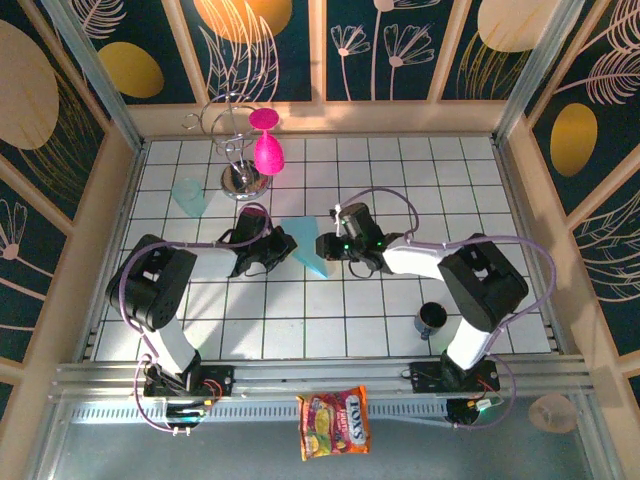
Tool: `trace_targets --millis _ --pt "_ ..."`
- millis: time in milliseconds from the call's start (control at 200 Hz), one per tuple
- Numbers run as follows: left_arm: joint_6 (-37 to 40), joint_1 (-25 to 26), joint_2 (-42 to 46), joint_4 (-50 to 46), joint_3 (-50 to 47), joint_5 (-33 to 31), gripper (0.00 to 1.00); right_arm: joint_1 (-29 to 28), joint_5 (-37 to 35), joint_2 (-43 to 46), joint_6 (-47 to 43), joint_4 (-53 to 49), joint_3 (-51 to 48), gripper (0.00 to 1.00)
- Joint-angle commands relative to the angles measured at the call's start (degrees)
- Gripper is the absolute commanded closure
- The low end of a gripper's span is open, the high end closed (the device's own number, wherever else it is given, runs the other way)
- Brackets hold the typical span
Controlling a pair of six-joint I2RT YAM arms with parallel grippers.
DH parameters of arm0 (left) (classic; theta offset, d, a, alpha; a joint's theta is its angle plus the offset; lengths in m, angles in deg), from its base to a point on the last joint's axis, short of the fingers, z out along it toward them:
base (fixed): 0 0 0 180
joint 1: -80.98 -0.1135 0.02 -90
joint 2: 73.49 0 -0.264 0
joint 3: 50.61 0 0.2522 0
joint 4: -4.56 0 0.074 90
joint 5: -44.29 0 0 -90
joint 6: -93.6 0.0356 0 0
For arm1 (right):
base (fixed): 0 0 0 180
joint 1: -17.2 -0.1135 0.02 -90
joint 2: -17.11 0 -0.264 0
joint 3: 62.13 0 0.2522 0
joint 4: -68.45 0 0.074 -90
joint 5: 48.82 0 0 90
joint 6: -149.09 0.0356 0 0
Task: Fold a paper plane with a square sheet of paper (pick it up from the middle)
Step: Fourth fold the wing at the center of the table.
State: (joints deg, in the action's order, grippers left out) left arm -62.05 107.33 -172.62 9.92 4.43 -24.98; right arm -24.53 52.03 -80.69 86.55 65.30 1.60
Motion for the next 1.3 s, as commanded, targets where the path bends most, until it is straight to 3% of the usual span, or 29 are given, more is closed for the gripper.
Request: trace_targets --millis 0,130,325,1296 --pt "-0.5 -0.2 3.1 -2.5 1.5 -1.6 0.96 -5.0 -14.6 2.1 -4.8 -0.7 -0.9 0.71" --pt "-1.1 0.1 3.1 -3.3 2.2 -1.7 0.96 -9.8 -21.2 0.9 -7.9 -0.7 0.1 0.64" --pt "-1.5 0.2 2.7 -4.2 3.1 -1.9 0.96 -12.0 -21.3 -3.0 -9.9 -1.1 2.2 0.62" --pt "-1.2 0.5 2.4 -4.8 3.8 -0.9 0.94 -12.9 -26.4 -7.8 -13.5 -3.3 4.2 0.66"
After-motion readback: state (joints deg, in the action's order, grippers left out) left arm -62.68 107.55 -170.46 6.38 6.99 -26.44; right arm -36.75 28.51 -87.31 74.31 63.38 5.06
